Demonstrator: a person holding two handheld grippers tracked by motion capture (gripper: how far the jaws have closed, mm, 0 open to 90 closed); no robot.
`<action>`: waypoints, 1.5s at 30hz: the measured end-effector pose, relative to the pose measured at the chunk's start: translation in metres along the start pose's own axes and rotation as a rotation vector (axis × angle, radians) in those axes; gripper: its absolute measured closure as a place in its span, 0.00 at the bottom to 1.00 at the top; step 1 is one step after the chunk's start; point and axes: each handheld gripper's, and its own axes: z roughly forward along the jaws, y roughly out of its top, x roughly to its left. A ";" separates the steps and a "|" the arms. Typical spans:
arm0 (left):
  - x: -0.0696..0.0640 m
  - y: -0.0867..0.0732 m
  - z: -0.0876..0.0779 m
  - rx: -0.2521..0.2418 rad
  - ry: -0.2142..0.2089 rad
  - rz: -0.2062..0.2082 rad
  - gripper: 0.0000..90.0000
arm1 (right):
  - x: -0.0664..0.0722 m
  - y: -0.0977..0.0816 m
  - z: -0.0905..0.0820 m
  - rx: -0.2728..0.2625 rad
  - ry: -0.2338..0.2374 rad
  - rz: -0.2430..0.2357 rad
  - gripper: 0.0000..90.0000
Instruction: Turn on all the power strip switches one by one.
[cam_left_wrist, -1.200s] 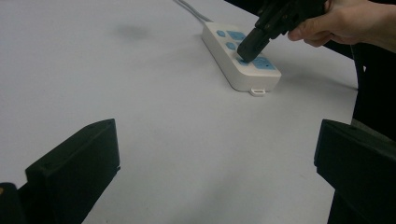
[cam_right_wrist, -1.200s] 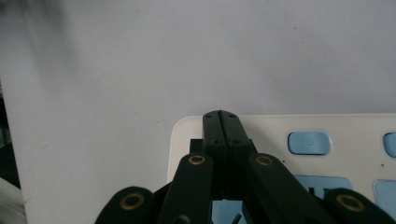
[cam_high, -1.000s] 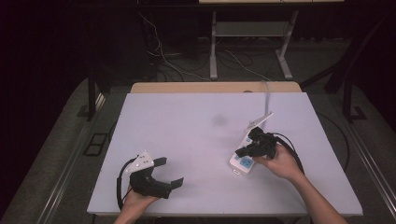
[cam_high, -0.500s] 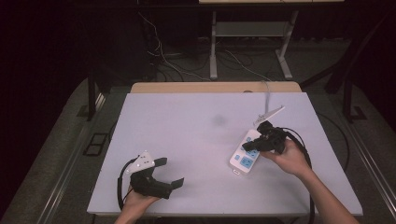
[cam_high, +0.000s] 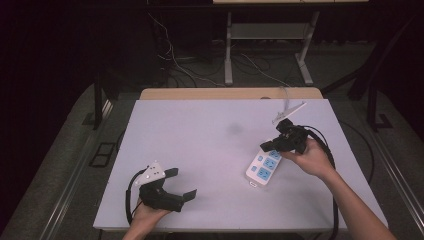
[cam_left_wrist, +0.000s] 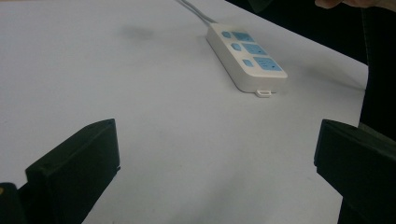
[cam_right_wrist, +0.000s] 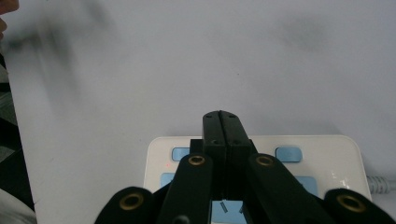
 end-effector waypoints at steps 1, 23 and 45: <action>0.000 0.000 0.000 0.000 0.001 -0.001 0.00 | 0.000 0.000 0.000 0.000 0.000 0.000 1.00; 0.003 0.000 0.005 -0.008 0.002 -0.006 0.00 | -0.018 -0.003 0.028 0.070 0.019 0.011 1.00; 0.003 0.000 0.004 -0.002 0.004 -0.008 0.00 | -0.018 -0.012 0.043 0.113 0.030 0.017 1.00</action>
